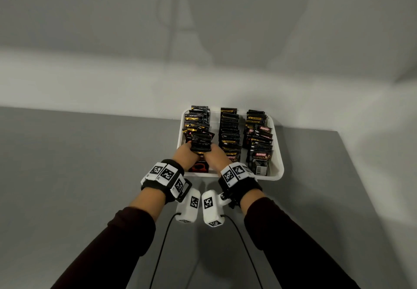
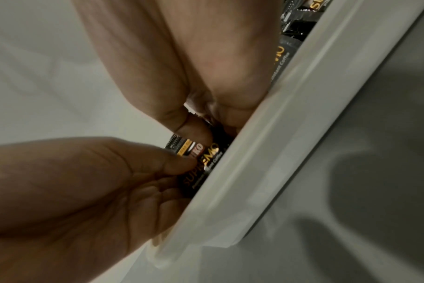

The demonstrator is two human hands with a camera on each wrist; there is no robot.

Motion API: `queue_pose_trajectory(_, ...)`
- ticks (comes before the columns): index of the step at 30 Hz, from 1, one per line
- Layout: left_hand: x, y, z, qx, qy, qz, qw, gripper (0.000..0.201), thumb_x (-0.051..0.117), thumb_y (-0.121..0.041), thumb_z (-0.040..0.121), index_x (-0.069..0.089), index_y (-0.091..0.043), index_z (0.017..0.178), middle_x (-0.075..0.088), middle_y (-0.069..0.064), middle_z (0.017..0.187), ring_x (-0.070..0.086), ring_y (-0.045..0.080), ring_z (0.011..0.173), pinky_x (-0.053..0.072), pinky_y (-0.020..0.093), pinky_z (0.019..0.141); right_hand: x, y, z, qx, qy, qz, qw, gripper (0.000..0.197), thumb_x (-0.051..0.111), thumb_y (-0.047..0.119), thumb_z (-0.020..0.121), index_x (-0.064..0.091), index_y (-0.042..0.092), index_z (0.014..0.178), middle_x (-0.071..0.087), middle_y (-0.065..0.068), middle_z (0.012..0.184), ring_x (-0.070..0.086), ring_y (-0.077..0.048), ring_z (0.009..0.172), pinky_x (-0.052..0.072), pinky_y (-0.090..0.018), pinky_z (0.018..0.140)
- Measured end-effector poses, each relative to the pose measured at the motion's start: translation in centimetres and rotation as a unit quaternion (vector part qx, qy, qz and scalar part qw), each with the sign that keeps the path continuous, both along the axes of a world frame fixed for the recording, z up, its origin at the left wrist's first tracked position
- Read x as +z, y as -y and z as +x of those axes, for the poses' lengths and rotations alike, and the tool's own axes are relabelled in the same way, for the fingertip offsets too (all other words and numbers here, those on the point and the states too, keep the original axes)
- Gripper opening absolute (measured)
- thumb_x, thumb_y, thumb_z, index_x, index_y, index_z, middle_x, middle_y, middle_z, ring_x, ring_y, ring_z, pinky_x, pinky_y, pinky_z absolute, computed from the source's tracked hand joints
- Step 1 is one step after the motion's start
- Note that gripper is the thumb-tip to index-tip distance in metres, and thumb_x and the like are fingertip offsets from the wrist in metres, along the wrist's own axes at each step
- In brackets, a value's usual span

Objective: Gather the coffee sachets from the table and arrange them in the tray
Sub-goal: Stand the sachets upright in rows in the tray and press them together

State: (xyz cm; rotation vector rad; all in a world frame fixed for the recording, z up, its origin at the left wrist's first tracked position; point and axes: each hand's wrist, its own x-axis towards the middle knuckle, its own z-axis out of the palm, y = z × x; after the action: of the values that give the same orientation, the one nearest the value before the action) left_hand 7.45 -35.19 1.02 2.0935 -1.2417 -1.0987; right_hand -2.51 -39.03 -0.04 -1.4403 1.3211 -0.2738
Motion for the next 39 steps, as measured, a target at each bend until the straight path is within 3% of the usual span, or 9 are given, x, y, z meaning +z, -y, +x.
queue_pose_trajectory(7, 0.1, 0.0, -0.3, 0.056, -0.042, -0.086, 0.994, 0.06, 0.062, -0.007, 0.083, 0.031, -0.006, 0.135, 0.058, 0.015, 0.121, 0.057, 0.029, 0.11, 0.045, 0.042, 0.097, -0.5, 0.5, -0.2, -0.022, -0.005, -0.002, 1.0, 0.032, 0.042, 0.001, 0.088, 0.047, 0.0, 0.119, 0.056, -0.016, 0.109, 0.054, -0.029, 0.101, 0.038, -0.028, 0.078)
queue_pose_trajectory(11, 0.0, 0.2, 0.0, 0.007, -0.037, -0.049, 0.998, 0.034, 0.056, -0.001, 0.084, 0.052, 0.002, 0.118, 0.062, 0.017, 0.108, 0.059, 0.024, 0.096, 0.048, 0.031, 0.083, -0.5, 0.5, 0.3, -0.014, 0.017, 0.017, 1.0, 0.035, 0.039, -0.001, 0.088, 0.05, 0.0, 0.121, 0.06, -0.02, 0.112, 0.058, -0.032, 0.102, 0.047, -0.039, 0.089)
queue_pose_trajectory(15, 0.1, 0.3, 0.6, 0.045, -0.12, -0.01, 0.992, 0.04, 0.049, 0.01, 0.08, 0.047, 0.005, 0.12, 0.06, 0.025, 0.11, 0.058, 0.036, 0.103, 0.047, 0.046, 0.095, -0.7, 0.5, 0.2, -0.049, 0.075, 0.052, 0.995, 0.032, 0.039, 0.003, 0.089, 0.054, 0.0, 0.117, 0.062, -0.017, 0.101, 0.057, -0.027, 0.095, 0.051, -0.042, 0.084)
queue_pose_trajectory(17, 0.4, 0.4, 0.7, 0.087, -0.237, -0.023, 0.967, 0.036, 0.041, 0.011, 0.081, 0.045, 0.002, 0.116, 0.057, 0.024, 0.105, 0.057, 0.035, 0.098, 0.047, 0.046, 0.093, -0.6, 0.2, 0.2, -0.09, 0.17, 0.103, 0.976, 0.028, 0.037, 0.021, 0.097, 0.059, 0.007, 0.108, 0.062, -0.006, 0.091, 0.059, -0.02, 0.088, 0.049, -0.03, 0.073)
queue_pose_trajectory(19, 0.7, 0.5, 0.6, 0.149, -0.36, -0.036, 0.92, 0.02, 0.036, -0.004, 0.089, 0.05, -0.004, 0.103, 0.057, 0.016, 0.093, 0.058, 0.027, 0.084, 0.049, 0.038, 0.079, -0.4, 0.1, 0.3, -0.112, 0.243, 0.117, 0.956, 0.049, 0.026, 0.048, 0.099, 0.056, 0.016, 0.12, 0.063, -0.006, 0.108, 0.061, -0.018, 0.099, 0.048, -0.032, 0.086)
queue_pose_trajectory(22, 1.3, 0.7, 0.6, 0.148, -0.459, -0.059, 0.874, 0.051, 0.022, -0.042, 0.099, 0.059, -0.011, 0.11, 0.066, 0.009, 0.097, 0.063, 0.021, 0.086, 0.052, 0.032, 0.078, 0.1, 0.1, 0.2, -0.111, 0.286, 0.089, 0.947, 0.07, 0.012, 0.062, 0.093, 0.047, 0.017, 0.133, 0.057, -0.01, 0.129, 0.058, -0.017, 0.113, 0.047, -0.03, 0.091)
queue_pose_trajectory(26, 1.9, 1.0, 1.1, 0.091, -0.458, -0.047, 0.883, 0.076, 0.001, -0.059, 0.093, 0.047, -0.012, 0.132, 0.057, 0.014, 0.122, 0.057, 0.022, 0.107, 0.049, 0.027, 0.077, 0.2, 0.9, -0.3, -0.056, 0.343, 0.115, 0.93, 0.081, 0.001, 0.062, 0.091, 0.038, 0.009, 0.14, 0.057, -0.01, 0.125, 0.061, -0.013, 0.105, 0.055, -0.02, 0.074)
queue_pose_trajectory(30, 2.2, 1.2, 1.7, 0.066, -0.43, -0.034, 0.9, 0.085, -0.006, -0.062, 0.089, 0.041, -0.01, 0.137, 0.052, 0.016, 0.132, 0.053, 0.023, 0.113, 0.047, 0.025, 0.077, 0.9, 1.2, -0.6, -0.039, 0.331, 0.143, 0.932, 0.084, 0.002, 0.065, 0.09, 0.039, 0.008, 0.14, 0.049, -0.014, 0.138, 0.05, -0.022, 0.124, 0.05, -0.021, 0.082)
queue_pose_trajectory(39, 2.2, 2.2, 2.1, 0.043, -0.423, -0.023, 0.905, 0.088, -0.009, -0.067, 0.085, 0.052, -0.015, 0.122, 0.061, 0.009, 0.118, 0.062, 0.013, 0.095, 0.052, 0.022, 0.069, 2.7, 2.1, -0.3, -0.031, 0.342, 0.203, 0.917, 0.089, -0.004, 0.069, 0.086, 0.034, 0.012, 0.143, 0.039, -0.015, 0.145, 0.037, -0.026, 0.135, 0.041, -0.028, 0.092)
